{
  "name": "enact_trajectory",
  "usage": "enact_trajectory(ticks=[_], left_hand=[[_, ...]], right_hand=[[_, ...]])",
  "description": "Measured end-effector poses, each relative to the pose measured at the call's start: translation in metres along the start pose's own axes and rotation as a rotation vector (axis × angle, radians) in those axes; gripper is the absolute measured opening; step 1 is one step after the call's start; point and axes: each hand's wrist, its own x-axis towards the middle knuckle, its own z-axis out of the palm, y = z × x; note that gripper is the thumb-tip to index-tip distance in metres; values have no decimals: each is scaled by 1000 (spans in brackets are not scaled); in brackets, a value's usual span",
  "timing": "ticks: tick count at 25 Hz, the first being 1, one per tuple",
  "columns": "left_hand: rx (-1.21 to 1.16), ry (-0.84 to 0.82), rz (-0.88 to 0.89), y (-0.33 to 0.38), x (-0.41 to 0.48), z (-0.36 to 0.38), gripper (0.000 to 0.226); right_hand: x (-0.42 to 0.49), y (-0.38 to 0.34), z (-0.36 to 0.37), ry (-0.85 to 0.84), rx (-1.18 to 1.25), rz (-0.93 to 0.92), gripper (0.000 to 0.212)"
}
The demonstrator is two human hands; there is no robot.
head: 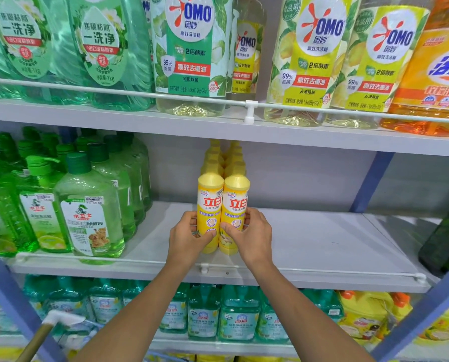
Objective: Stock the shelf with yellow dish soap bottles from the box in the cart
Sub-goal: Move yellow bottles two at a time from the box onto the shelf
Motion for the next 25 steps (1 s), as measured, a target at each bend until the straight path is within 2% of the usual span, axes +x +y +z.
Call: enact_trajectory(ticks=[4,8,10,13,15,19,25], left_hand=[[82,-57,-24,10,-3,-5,59],[386,-141,-12,20,-16,-22,76],[579,-243,51,24,-31,-37,72],[915,-421,204,30,-60,-62,71],[1047,-481,305,29,-83,-77,75],[1110,-555,381,13,-142,-100,86],[1091,-632,339,-39,-223,-113,85]], right_hand=[[-1,-2,-6,-51,-8,3,61],[-17,-7,-30,-222,-160,5,69],[-34,-12,-48,-291,-306,-6,76],[-67,-23,-72,-415,-517,-119,69],[-97,-33,-84,-482,-616,-183,72],[-169,-47,-88,-526,-784,-244,83],[-255,-21,-70,-599,-865,-163,86]])
